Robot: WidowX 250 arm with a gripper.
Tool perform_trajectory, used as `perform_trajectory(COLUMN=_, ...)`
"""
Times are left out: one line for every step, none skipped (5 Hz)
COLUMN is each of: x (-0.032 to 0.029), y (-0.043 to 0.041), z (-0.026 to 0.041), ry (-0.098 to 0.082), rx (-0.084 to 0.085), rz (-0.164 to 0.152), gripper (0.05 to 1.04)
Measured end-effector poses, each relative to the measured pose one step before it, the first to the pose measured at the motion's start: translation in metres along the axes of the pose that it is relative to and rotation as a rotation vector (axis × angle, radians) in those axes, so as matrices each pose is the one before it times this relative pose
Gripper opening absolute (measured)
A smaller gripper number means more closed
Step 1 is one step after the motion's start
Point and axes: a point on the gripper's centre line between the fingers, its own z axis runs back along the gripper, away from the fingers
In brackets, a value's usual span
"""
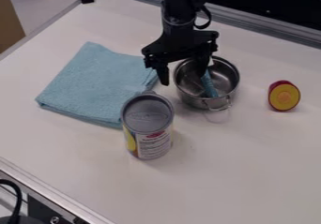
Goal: Move the silver pot to the left side of the table, on the right side of the navy blue towel.
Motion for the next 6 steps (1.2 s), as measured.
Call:
perform_trajectory(x=0.00464, y=-0.00756, z=0.02295, ry=-0.0735, rx=-0.0310, rz=-0.0752, gripper=0.997)
perform_trajectory(x=-0.00392, y=-0.01253, z=0.00759, ry=-0.0347, rx=-0.0341, rz=-0.1142, gripper=0.997)
perform_trajectory(x=-0.01478, y=-0.01595, z=-0.00200, ry=-0.0568, rx=0.0176, rz=-0.2469, gripper=0.997)
perform_trajectory(x=0.00100, y=0.00173, z=-0.00096, ry=0.0085, rx=-0.0178, rz=-0.0516, gripper=0.997)
perform_trajectory(x=0.00589, y=0.03168, z=-0.00325, ry=0.0350, rx=0.0235, rz=-0.0057, gripper=0.997)
perform_trajectory(x=0.00577, y=0.03275, z=0.01200, ry=-0.0403, rx=-0.0055, rz=0.0109, gripper=0.997)
